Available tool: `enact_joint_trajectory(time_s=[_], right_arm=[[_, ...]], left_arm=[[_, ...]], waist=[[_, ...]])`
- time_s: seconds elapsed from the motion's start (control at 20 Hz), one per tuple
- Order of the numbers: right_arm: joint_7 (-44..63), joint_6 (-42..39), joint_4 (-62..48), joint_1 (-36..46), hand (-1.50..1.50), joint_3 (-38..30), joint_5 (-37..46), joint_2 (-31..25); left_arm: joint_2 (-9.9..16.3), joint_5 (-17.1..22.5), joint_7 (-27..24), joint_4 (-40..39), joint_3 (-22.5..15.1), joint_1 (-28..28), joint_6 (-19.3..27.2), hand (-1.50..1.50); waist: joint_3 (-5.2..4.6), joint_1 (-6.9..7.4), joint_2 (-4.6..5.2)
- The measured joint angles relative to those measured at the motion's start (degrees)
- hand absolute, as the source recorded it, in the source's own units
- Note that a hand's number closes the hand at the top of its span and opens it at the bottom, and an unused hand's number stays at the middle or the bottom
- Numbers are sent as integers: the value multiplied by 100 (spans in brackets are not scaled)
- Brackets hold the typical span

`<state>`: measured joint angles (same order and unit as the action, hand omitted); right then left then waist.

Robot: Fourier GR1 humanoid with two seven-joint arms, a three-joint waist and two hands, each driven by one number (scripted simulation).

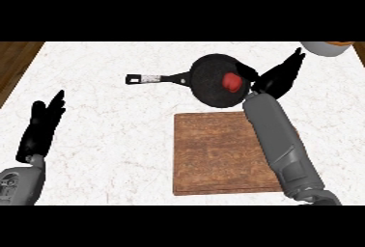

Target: Pick the bell pepper from the cutting board and place it in the pan

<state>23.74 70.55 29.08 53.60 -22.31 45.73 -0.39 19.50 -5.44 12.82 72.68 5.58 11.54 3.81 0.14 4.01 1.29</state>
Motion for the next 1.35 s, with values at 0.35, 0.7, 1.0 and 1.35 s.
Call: enact_joint_trajectory(time_s=[0.35,0.7,1.0,1.35], right_arm=[[-14,494,676,-780,-150,842,-660,5],[317,597,2369,-2425,-150,2185,-974,20],[661,406,4092,-3975,-150,2914,-660,28],[909,79,6428,-6290,-150,3690,7,26]], left_arm=[[81,18,-24,41,168,-309,12,0],[74,37,38,206,287,-579,104,0],[117,52,60,244,372,-682,102,0],[192,100,142,350,448,-675,31,0]], waist=[[-11,-283,-151],[-21,-538,-248],[-34,-681,-255],[-35,-676,-216]])
